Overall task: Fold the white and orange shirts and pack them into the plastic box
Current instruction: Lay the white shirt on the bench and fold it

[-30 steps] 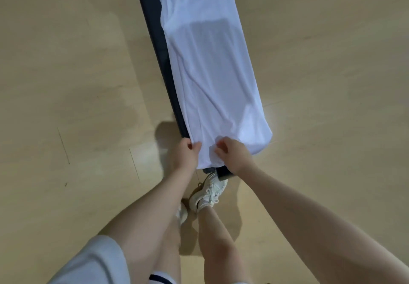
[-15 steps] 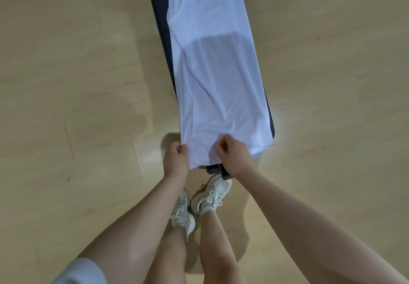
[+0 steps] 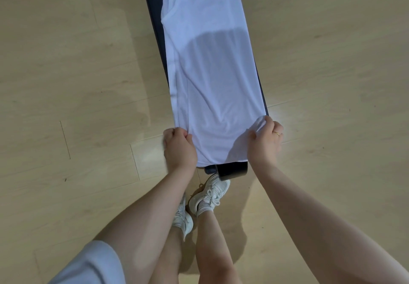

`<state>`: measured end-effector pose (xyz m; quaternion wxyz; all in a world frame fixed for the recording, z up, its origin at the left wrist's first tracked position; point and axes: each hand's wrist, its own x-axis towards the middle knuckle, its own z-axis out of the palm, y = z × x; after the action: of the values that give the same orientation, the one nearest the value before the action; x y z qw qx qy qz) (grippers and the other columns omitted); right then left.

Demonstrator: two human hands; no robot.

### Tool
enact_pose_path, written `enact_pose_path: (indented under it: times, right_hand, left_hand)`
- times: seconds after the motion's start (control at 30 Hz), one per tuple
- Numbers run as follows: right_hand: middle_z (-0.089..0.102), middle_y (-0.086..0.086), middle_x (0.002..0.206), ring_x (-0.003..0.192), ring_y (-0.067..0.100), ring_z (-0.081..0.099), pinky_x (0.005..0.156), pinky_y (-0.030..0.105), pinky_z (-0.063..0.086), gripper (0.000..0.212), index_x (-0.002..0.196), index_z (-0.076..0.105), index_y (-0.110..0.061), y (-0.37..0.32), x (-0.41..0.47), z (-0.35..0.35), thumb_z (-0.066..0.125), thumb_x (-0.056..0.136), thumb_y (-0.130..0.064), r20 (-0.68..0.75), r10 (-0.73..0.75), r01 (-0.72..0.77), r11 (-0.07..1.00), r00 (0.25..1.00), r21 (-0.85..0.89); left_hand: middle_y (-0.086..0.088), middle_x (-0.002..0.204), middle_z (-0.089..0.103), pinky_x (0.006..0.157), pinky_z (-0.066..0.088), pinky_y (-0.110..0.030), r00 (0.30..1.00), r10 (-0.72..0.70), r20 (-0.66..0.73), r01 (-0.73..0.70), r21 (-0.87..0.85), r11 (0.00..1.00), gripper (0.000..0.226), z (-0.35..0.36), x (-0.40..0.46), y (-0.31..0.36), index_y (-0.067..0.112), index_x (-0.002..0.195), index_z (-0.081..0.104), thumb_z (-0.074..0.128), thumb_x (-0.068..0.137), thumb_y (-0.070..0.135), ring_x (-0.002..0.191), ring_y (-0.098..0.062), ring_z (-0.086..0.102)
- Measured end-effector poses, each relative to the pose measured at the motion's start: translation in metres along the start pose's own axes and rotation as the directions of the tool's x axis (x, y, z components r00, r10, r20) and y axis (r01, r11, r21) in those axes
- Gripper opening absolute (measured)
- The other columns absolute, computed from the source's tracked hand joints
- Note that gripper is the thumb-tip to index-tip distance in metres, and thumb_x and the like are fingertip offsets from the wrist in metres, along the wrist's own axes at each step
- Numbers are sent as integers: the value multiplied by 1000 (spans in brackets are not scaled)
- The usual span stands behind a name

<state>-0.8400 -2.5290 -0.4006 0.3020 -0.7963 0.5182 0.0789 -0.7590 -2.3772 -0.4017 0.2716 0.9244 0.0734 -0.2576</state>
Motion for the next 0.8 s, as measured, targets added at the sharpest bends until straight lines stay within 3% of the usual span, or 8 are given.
enact_pose_path:
  times: [0.13,0.3,0.4,0.47,0.57,0.63,0.7,0.8]
  right_hand:
    - [36,13,137,121,35,38,95,47,39,42,129,40,-9,-3,7,1,52,90,-18,-21,93,-93,995,995,-18]
    - [39,14,133,116,36,40,92,47,41,39,125,44,-8,5,9,3,51,87,-16,-50,55,-57,997,997,-45]
    - [42,16,128,114,37,41,92,47,39,35,119,47,-6,13,5,2,53,88,-20,-43,70,-69,997,997,18]
    - [45,16,125,113,36,43,92,48,40,35,115,47,-5,17,-1,2,56,88,-26,-35,95,-94,994,995,53]
    - [47,10,118,104,28,44,87,40,40,35,111,45,-6,22,-13,5,59,87,-27,38,155,-159,968,987,195]
    - [51,4,105,95,23,48,83,39,42,31,104,44,-10,23,-19,7,62,84,-25,115,242,-266,913,964,308]
    - [54,-3,87,84,21,55,79,39,46,30,100,40,-15,22,-24,9,62,81,-23,206,330,-387,828,921,406]
    - [51,-4,77,71,14,53,65,29,44,35,104,36,-16,18,-26,10,63,81,-16,286,373,-470,693,883,547]
  left_hand:
    - [7,95,43,75,36,-13,993,113,-43,-121,-352,928,13,-16,-15,1,16,82,46,46,94,11,83,-7,44]
    - [2,72,43,70,36,-35,936,-348,59,301,-650,698,20,-2,-15,-41,23,75,43,43,94,18,74,-20,41]
    - [-2,70,41,64,34,-28,891,-417,178,432,-611,663,19,8,-12,-37,12,74,43,42,92,17,71,-19,39]
    - [0,73,42,60,30,-26,898,-388,210,428,-623,655,22,9,-12,-26,5,92,49,37,95,23,70,-18,40]
    - [8,100,56,73,38,-22,899,-322,296,437,-629,643,37,5,-6,-27,19,116,50,27,99,43,92,-11,50]
    - [3,114,57,81,38,-24,890,-292,350,447,-544,710,47,0,-5,-34,15,123,52,35,96,49,101,-14,52]
    - [-3,115,61,72,43,-23,897,-230,378,397,-459,795,42,-4,-7,-41,9,121,55,47,94,40,100,-19,57]
    - [-5,112,64,67,47,-21,878,-218,426,423,-475,772,35,-13,-11,-46,8,121,57,55,92,28,91,-16,62]
